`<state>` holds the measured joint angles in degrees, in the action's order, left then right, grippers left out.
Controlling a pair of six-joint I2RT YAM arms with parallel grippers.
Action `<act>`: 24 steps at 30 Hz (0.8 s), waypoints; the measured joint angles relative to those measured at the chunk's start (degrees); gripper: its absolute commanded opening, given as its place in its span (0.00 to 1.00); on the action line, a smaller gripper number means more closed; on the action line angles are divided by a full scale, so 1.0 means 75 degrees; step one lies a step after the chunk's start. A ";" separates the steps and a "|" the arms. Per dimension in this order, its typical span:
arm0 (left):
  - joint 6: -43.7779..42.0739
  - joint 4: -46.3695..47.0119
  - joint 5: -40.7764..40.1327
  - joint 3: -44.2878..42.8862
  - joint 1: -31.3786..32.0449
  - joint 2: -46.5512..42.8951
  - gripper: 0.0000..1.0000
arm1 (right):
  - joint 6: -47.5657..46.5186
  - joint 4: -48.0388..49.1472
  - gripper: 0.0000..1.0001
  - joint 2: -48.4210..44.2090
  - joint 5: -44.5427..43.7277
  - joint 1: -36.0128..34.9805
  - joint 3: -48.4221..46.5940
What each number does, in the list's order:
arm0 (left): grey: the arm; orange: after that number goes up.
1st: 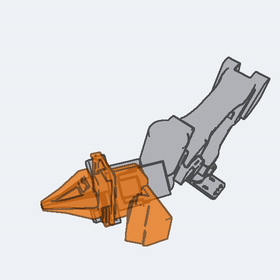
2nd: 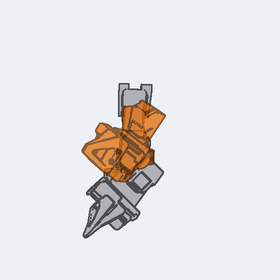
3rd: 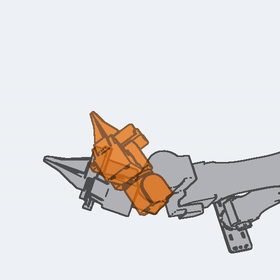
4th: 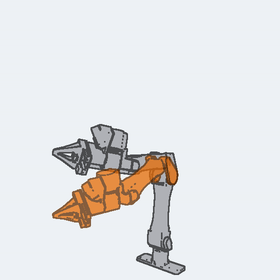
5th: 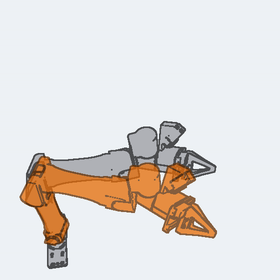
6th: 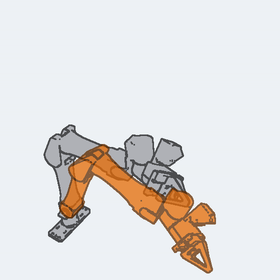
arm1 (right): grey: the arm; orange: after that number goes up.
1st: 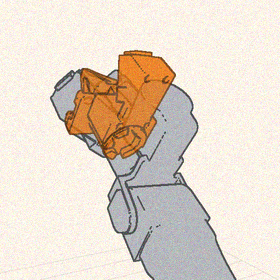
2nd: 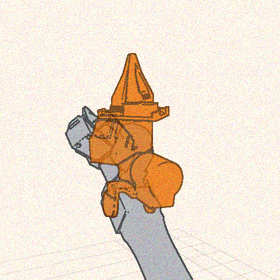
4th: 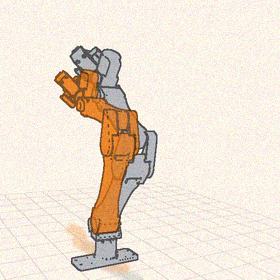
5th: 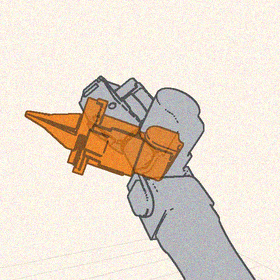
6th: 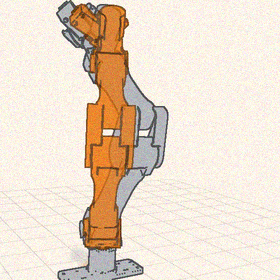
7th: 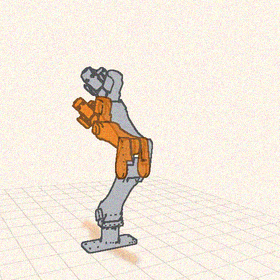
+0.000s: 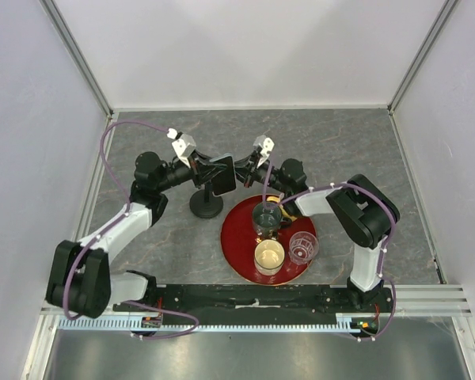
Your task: Place the phone on the phone stand
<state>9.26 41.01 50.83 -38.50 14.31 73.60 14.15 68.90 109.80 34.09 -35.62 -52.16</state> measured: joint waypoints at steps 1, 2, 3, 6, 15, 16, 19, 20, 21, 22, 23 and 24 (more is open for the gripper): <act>-0.0154 -0.0315 -0.0434 0.0000 0.0184 -0.0143 0.02 | 0.0023 0.0233 0.00 -0.0076 -0.0522 -0.0082 0.0254; -0.0338 -0.0758 -0.1236 -0.0029 0.0533 -0.0329 0.02 | -0.0029 0.0388 0.00 -0.0154 -0.1090 -0.0184 0.0458; -0.0533 -0.1192 -0.2142 -0.0096 0.0880 -0.0501 0.02 | -0.0108 0.0440 0.00 -0.0221 -0.1644 -0.0289 0.0586; -0.0833 -0.2101 -0.4826 -0.0265 0.1626 -0.0833 0.02 | -0.0446 0.0274 0.00 -0.0379 -0.3512 -0.0868 0.0694; -0.0676 -0.2629 -0.8003 -0.0187 0.2565 -0.1099 0.02 | -0.1993 -0.0198 0.00 -0.0458 -0.8428 -0.2777 0.0408; -0.0600 -0.2608 -0.8122 -0.0184 0.2582 -0.1087 0.02 | -0.2279 -0.0332 0.00 -0.0458 -0.8851 -0.2955 0.0286; -0.0554 -0.2165 -0.8956 -0.0093 0.2474 -0.0991 0.02 | -0.2751 -0.0490 0.00 -0.0522 -0.9349 -0.3654 0.0137; -0.0554 -0.1938 -0.9340 -0.0058 0.2323 -0.0938 0.02 | -0.2873 -0.0510 0.00 -0.0557 -0.9340 -0.4007 0.0131; -0.0554 -0.1859 -0.9538 0.0000 0.2250 -0.0947 0.02 | -0.2949 -0.0551 0.01 -0.0603 -0.9305 -0.4307 0.0134; -0.0562 -0.1781 -0.9719 0.0087 0.2174 -0.0970 0.02 | -0.3016 -0.0586 0.07 -0.0656 -0.9192 -0.4572 0.0146; -0.0589 -0.1754 -0.9850 0.0169 0.2139 -0.1017 0.02 | -0.3042 -0.0595 0.24 -0.0752 -0.9110 -0.4750 0.0195; -0.0624 -0.1746 -0.9996 0.0256 0.2116 -0.1084 0.02 | -0.3054 -0.0600 0.29 -0.0883 -0.9101 -0.4814 0.0300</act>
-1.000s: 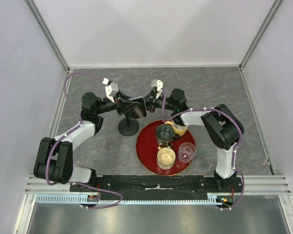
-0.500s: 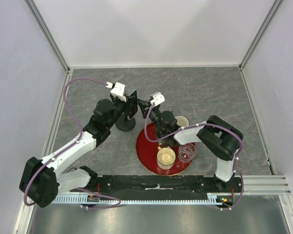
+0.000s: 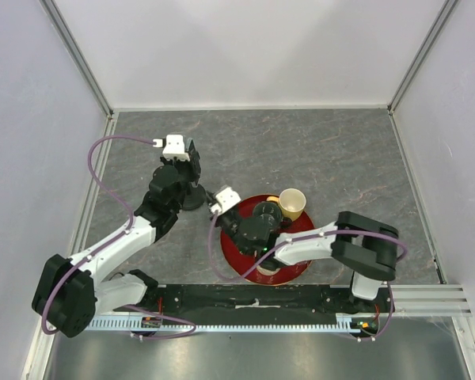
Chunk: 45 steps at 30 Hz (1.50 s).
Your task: Place the phone on the phone stand
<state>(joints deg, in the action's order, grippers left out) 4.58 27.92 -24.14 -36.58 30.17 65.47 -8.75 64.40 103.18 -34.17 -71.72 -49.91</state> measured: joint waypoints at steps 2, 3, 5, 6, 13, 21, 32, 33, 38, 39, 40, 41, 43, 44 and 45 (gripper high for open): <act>-0.0015 -0.0032 -0.0169 0.0093 -0.0012 -0.0146 0.02 | -0.0032 -0.0055 0.36 -0.0533 -0.0050 0.0099 0.0385; -0.0015 -0.0058 -0.0178 0.0122 -0.0012 -0.0201 0.02 | 0.0015 -0.0073 0.38 -0.0836 -0.0055 0.0256 0.0589; -0.0015 -0.0187 -0.0175 0.0175 -0.0012 -0.0353 0.02 | 0.0242 -0.0184 0.42 -0.1556 0.0087 0.0787 0.1026; -0.0012 -0.0259 -0.0181 0.0184 -0.0012 -0.0414 0.02 | 0.0364 -0.0192 0.43 -0.1880 0.0175 0.1064 0.1233; -0.0006 -0.0592 -0.0245 0.0259 -0.0017 -0.0723 0.02 | 0.1300 -0.0315 0.48 -0.3759 0.1329 0.3168 0.2506; 0.0417 -0.0624 -0.0315 0.0388 -0.0221 -0.0935 0.02 | 0.1661 -0.0487 0.50 -0.3858 0.2667 0.3625 0.2710; 0.1903 -0.2448 -0.1795 -0.0015 -0.0353 -0.1559 0.02 | 0.1830 -0.0912 0.53 -0.2929 0.4622 0.3646 0.2192; 0.2025 -0.2742 -0.2031 -0.0119 -0.0358 -0.1597 0.02 | 0.1845 -0.0933 0.53 -0.2914 0.4680 0.3646 0.2177; 0.3037 -0.5129 -0.3780 -0.1035 -0.0364 -0.1562 0.02 | 0.1900 -0.0950 0.53 -0.2914 0.4835 0.3646 0.2154; 0.3279 -0.5680 -0.4095 -0.1224 -0.0364 -0.1524 0.02 | 0.1915 -0.0950 0.53 -0.2914 0.4849 0.3646 0.2151; 0.3535 -0.6175 -0.4412 -0.1384 -0.0364 -0.1480 0.02 | 0.1926 -0.0950 0.53 -0.2914 0.4870 0.3646 0.2148; 0.3797 -0.6694 -0.4689 -0.1527 -0.0364 -0.1419 0.02 | 0.1938 -0.0950 0.54 -0.2914 0.4884 0.3646 0.2151; 0.4322 -0.7618 -0.5120 -0.1830 -0.0364 -0.1262 0.02 | 0.1944 -0.0950 0.54 -0.2914 0.4922 0.3646 0.2148; 0.4637 -0.8131 -0.5339 -0.1990 -0.0364 -0.1131 0.02 | 0.1947 -0.0950 0.54 -0.2914 0.4928 0.3646 0.2148; 0.4975 -0.8714 -0.5575 -0.2189 -0.0364 -0.0950 0.02 | 0.1947 -0.0950 0.54 -0.2914 0.4931 0.3646 0.2148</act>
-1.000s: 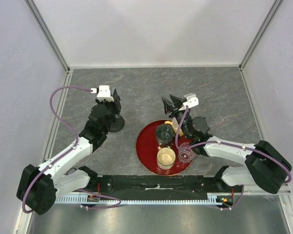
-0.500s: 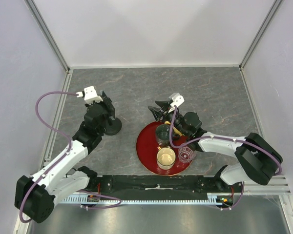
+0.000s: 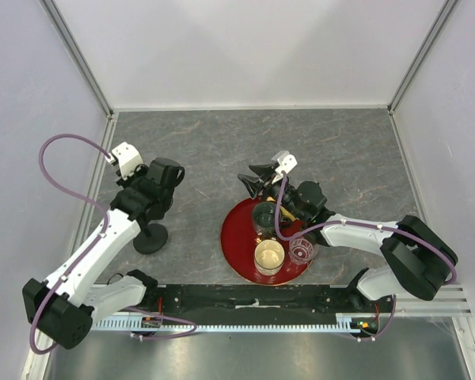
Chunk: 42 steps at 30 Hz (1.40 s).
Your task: Place the phone on the phone stand
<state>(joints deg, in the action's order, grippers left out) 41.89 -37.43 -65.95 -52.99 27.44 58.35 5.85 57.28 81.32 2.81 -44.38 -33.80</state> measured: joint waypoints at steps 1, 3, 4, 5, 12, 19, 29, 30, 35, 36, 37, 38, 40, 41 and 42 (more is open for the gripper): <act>0.0265 -0.0367 -0.0140 -0.0119 0.0000 0.0134 0.02 | 0.0003 0.0000 0.54 0.0000 0.0003 0.0000 0.0000; 0.1320 -0.1513 -0.0478 -0.0498 0.0000 0.0519 0.02 | 0.0012 0.0000 0.54 0.0000 0.0006 0.0000 0.0000; 0.2145 -0.2224 -0.0629 -0.0775 -0.0017 0.0761 0.02 | 0.0020 0.0000 0.54 0.0000 0.0006 0.0000 0.0000; 0.2844 -0.2783 -0.0697 -0.0979 -0.0070 0.0988 0.02 | 0.0026 0.0000 0.54 0.0000 0.0006 0.0000 0.0000; 0.5275 -0.4290 -0.1032 -0.1355 -0.1099 0.1454 0.02 | 0.0082 0.0003 0.54 -0.0009 0.0055 0.0000 0.0000; 0.5831 -0.4765 -0.1230 -0.1355 -0.2209 0.1521 0.02 | 0.0090 0.0003 0.54 -0.0009 0.0058 0.0000 0.0000; 0.5426 -0.5234 -0.1495 -0.1370 -0.2416 0.1396 0.02 | 0.0172 0.0006 0.54 0.0003 0.0195 0.0000 0.0000; 0.5301 -0.5231 -0.1501 -0.1390 -0.2425 0.1358 0.02 | 0.0192 0.0006 0.54 0.0009 0.0204 0.0000 0.0000; 0.4188 -0.5147 -0.1562 -0.1478 -0.2547 0.1253 0.02 | 0.0230 0.0012 0.54 0.0023 0.0265 0.0000 0.0003; 0.4030 -0.5158 -0.1565 -0.1486 -0.2620 0.1276 0.02 | 0.0251 0.0012 0.54 0.0023 0.0283 0.0000 0.0003; 0.3917 -0.5182 -0.1585 -0.1498 -0.2722 0.1317 0.02 | 0.0256 0.0020 0.54 0.0026 0.0291 0.0000 0.0000; 0.3861 -0.5225 -0.1591 -0.1527 -0.2844 0.1376 0.02 | 0.0271 0.0044 0.54 0.0032 0.0321 0.0000 0.0000; 0.3893 -0.5260 -0.1594 -0.1655 -0.3124 0.1571 0.02 | 0.0291 0.0079 0.54 0.0041 0.0347 0.0000 0.0003; 0.4048 -0.5281 -0.1606 -0.1740 -0.3244 0.1708 0.02 | 0.0312 0.0111 0.54 0.0055 0.0373 0.0000 0.0000; 0.4229 -0.5286 -0.1612 -0.1801 -0.3354 0.1848 0.02 | 0.0323 0.0134 0.54 0.0070 0.0391 0.0000 0.0000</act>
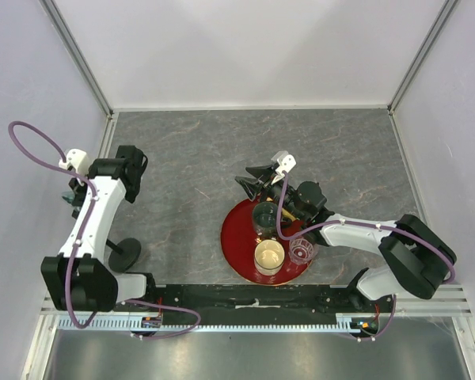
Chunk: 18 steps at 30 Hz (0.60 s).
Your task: Place the phone on the phone stand
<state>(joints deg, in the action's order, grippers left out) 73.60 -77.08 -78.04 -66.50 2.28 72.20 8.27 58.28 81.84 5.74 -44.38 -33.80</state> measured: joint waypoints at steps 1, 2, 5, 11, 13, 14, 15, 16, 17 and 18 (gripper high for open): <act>0.0169 0.0003 -0.0012 -0.0032 -0.0073 0.0128 0.02 | 0.0015 0.0020 0.54 0.0015 0.0012 0.0000 0.0000; 0.0361 0.0020 -0.0015 -0.0038 -0.0102 0.0236 0.02 | 0.0023 0.0052 0.54 0.0035 0.0017 0.0000 0.0003; 0.0877 0.0099 0.0017 -0.0009 -0.0108 0.0420 0.02 | 0.0067 0.0102 0.54 0.0070 0.0061 0.0000 0.0000; 0.1597 0.0087 -0.0344 0.0498 0.0029 0.0259 0.02 | 0.0079 0.0140 0.54 0.0070 0.0090 0.0000 0.0000; 0.1658 0.0041 -0.0446 0.0606 0.0175 0.0198 0.02 | 0.0082 0.0157 0.54 0.0070 0.0096 0.0000 0.0003; 0.1667 0.0026 -0.0490 0.0641 0.0268 0.0184 0.02 | 0.0082 0.0157 0.54 0.0070 0.0099 0.0000 0.0003; 0.1664 0.0023 -0.0527 0.0670 0.0393 0.0181 0.02 | 0.0085 0.0160 0.54 0.0073 0.0099 0.0000 0.0000; 0.1664 0.0006 -0.0551 0.0691 0.0519 0.0181 0.02 | 0.0087 0.0160 0.54 0.0076 0.0099 0.0000 0.0003; 0.1664 -0.0003 -0.0586 0.0723 0.0656 0.0181 0.02 | 0.0087 0.0157 0.54 0.0079 0.0096 0.0000 0.0000; 0.1664 -0.0009 -0.0629 0.0758 0.0772 0.0178 0.02 | 0.0087 0.0157 0.54 0.0082 0.0096 0.0000 0.0000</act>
<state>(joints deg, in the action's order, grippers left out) 86.08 -77.14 -82.76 -60.82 8.08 73.54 8.93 59.46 82.46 6.46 -44.38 -33.80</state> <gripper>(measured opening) 0.175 0.537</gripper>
